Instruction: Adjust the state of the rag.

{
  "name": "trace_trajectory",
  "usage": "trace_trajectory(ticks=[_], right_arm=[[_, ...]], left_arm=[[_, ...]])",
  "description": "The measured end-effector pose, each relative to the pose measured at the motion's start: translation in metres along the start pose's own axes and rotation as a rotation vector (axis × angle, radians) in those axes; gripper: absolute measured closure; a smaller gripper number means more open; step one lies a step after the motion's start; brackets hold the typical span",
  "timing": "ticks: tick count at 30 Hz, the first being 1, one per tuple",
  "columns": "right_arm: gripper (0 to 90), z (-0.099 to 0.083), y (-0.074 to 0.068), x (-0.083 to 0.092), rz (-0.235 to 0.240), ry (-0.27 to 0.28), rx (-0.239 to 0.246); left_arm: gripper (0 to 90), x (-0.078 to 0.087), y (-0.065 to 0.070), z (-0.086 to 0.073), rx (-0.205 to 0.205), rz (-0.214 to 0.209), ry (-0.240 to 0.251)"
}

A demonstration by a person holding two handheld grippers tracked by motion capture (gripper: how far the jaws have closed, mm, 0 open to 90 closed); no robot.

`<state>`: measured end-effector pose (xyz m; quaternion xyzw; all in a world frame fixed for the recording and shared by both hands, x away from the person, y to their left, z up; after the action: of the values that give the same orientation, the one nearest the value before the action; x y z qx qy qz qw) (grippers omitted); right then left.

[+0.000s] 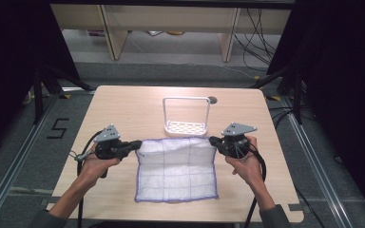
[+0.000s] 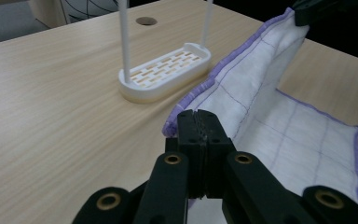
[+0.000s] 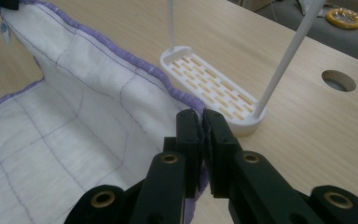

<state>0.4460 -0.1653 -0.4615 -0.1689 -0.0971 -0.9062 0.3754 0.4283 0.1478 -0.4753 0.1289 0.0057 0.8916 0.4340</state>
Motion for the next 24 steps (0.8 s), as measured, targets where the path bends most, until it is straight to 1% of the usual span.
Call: trace_trajectory(ticks=[1, 3, 4, 5, 6, 7, 8, 9, 10, 11, 13, 14, 15, 16, 17, 18, 19, 20, 21, 22, 24], right_arm=[[85.9, -0.002, -0.003, 0.002, 0.009, 0.002, 0.013], [85.9, -0.007, -0.011, 0.010, 0.011, -0.010, 0.000], [85.9, -0.009, -0.013, 0.011, 0.015, -0.009, 0.010], [85.9, -0.013, -0.017, 0.014, 0.026, -0.024, 0.009], [85.9, -0.015, -0.018, 0.015, 0.031, -0.027, 0.021], [85.9, -0.020, -0.022, 0.017, 0.038, -0.037, 0.010], [85.9, -0.022, -0.025, 0.018, 0.040, -0.034, 0.006], [85.9, -0.024, -0.026, 0.020, 0.041, -0.036, 0.015], [85.9, -0.027, -0.030, 0.021, 0.042, -0.037, 0.010], [85.9, -0.030, -0.031, 0.022, 0.046, -0.040, 0.015], [85.8, -0.034, -0.035, 0.024, 0.059, -0.044, 0.008], [85.8, -0.036, -0.035, 0.025, 0.060, -0.047, 0.016], [85.8, -0.038, -0.038, 0.026, 0.062, -0.053, 0.010], [85.8, -0.041, -0.039, 0.025, 0.071, -0.055, 0.015], [85.8, -0.042, -0.040, 0.026, 0.067, -0.062, 0.008], [85.8, -0.045, -0.043, 0.026, 0.078, -0.060, 0.008], [85.7, -0.047, -0.044, 0.027, 0.076, -0.071, 0.002], [85.7, -0.050, -0.046, 0.028, 0.079, -0.072, 0.008], [85.6, -0.051, -0.047, 0.029, 0.086, -0.073, 0.007], [85.6, -0.053, -0.049, 0.030, 0.085, -0.071, 0.005], [85.5, -0.056, -0.052, 0.033, 0.088, -0.082, -0.007]], left_arm=[[88.5, 0.004, 0.006, -0.002, -0.007, -0.008, -0.005], [88.4, 0.008, 0.014, -0.007, -0.020, -0.023, -0.010], [88.4, 0.011, 0.018, -0.010, -0.031, -0.032, -0.019], [88.4, 0.012, 0.021, -0.012, -0.027, -0.038, -0.022], [88.4, 0.014, 0.024, -0.016, -0.029, -0.044, -0.030], [88.4, 0.015, 0.025, -0.019, -0.030, -0.048, -0.034], [88.4, 0.016, 0.027, -0.022, -0.029, -0.047, -0.040], [88.4, 0.017, 0.028, -0.025, -0.027, -0.052, -0.044], [88.4, 0.019, 0.029, -0.029, -0.024, -0.055, -0.054], [88.4, 0.020, 0.030, -0.032, -0.019, -0.051, -0.056], [88.4, 0.022, 0.032, -0.036, -0.009, -0.058, -0.058], [88.4, 0.023, 0.034, -0.038, -0.010, -0.067, -0.061], [88.3, 0.026, 0.035, -0.040, -0.020, -0.065, -0.072], [88.3, 0.026, 0.036, -0.041, -0.015, -0.066, -0.069], [88.3, 0.028, 0.038, -0.043, -0.022, -0.067, -0.077], [88.3, 0.028, 0.039, -0.044, -0.020, -0.068, -0.075], [88.3, 0.030, 0.041, -0.047, -0.023, -0.075, -0.080], [88.3, 0.030, 0.042, -0.049, -0.023, -0.081, -0.084], [88.3, 0.031, 0.043, -0.051, -0.027, -0.076, -0.090], [88.3, 0.031, 0.043, -0.052, -0.022, -0.079, -0.087], [88.2, 0.033, 0.045, -0.058, -0.021, -0.079, -0.099]])
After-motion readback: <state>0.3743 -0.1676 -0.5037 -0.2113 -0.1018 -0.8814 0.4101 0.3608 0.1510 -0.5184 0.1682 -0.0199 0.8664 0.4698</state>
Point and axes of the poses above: each handheld gripper's, and its own axes: x roughly backward along the jaws, z roughly out of its top, y roughly to its right, the point moved 7 cm from there along -x, roughly forward along the jaws, and after that the axes turned 13 degrees about y, right-handed, at the moved point
